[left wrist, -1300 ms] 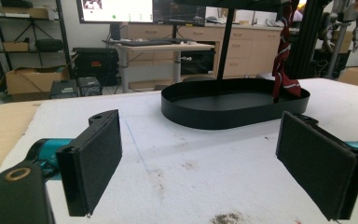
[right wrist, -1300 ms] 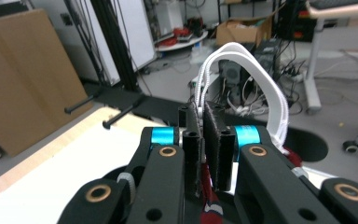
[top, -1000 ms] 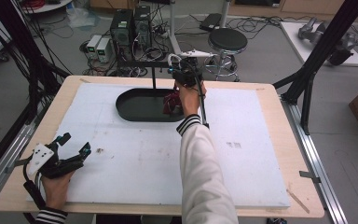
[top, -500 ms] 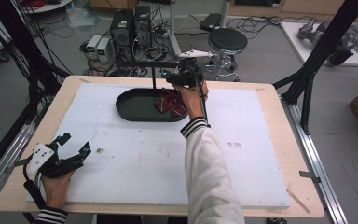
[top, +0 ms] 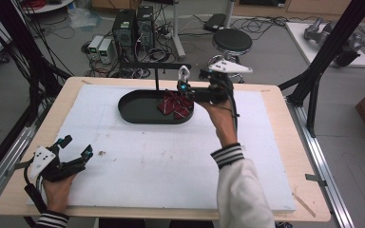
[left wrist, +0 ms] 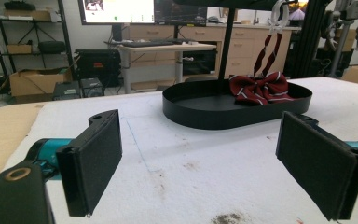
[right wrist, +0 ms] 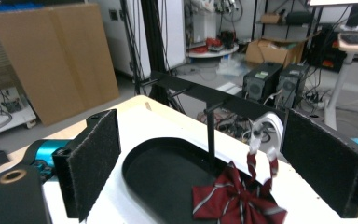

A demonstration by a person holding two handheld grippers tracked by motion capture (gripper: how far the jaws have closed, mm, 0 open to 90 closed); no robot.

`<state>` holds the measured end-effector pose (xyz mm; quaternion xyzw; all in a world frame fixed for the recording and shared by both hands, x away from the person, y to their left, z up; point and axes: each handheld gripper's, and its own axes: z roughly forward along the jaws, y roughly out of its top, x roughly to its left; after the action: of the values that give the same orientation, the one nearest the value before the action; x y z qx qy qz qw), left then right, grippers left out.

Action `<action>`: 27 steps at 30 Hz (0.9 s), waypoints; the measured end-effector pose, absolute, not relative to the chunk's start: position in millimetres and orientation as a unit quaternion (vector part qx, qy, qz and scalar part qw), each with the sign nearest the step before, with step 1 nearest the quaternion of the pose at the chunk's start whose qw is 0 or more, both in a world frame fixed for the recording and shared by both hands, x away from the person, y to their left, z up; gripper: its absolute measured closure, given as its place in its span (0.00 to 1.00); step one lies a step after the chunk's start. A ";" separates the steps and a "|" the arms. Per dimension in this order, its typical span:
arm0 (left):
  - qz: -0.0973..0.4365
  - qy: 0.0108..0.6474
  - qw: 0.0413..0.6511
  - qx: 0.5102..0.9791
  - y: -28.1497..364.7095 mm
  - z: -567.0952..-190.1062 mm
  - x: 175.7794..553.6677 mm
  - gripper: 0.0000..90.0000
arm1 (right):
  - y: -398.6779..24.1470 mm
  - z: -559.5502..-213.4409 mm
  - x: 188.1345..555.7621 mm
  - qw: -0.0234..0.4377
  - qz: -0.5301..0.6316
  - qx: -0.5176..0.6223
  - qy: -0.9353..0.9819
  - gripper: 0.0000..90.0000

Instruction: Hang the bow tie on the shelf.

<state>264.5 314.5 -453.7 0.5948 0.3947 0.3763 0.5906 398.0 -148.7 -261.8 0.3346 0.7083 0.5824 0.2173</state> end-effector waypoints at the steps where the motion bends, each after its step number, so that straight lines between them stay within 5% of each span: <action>1: 0.377 0.396 0.591 0.594 314.5 -453.7 264.3 0.16 | -155.2 -263.1 389.0 0.217 0.580 0.332 0.711 0.12; 12: 0.377 0.395 0.590 0.595 313.9 -453.6 264.7 0.16 | -248.1 -336.6 282.6 0.302 0.588 0.344 0.667 0.12; 19: 0.379 0.392 0.590 0.595 313.9 -453.7 264.2 0.16 | -276.3 -400.0 250.9 0.380 0.587 0.356 0.619 0.12; 27: 0.382 0.389 0.593 0.593 314.0 -454.1 262.9 0.16 | -285.1 -441.1 255.9 0.389 0.598 0.381 0.589 0.12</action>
<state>262.9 314.0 -454.1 0.5927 0.3891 0.3821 0.5927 255.9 -285.1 -441.1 0.3806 0.5892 0.5975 0.3885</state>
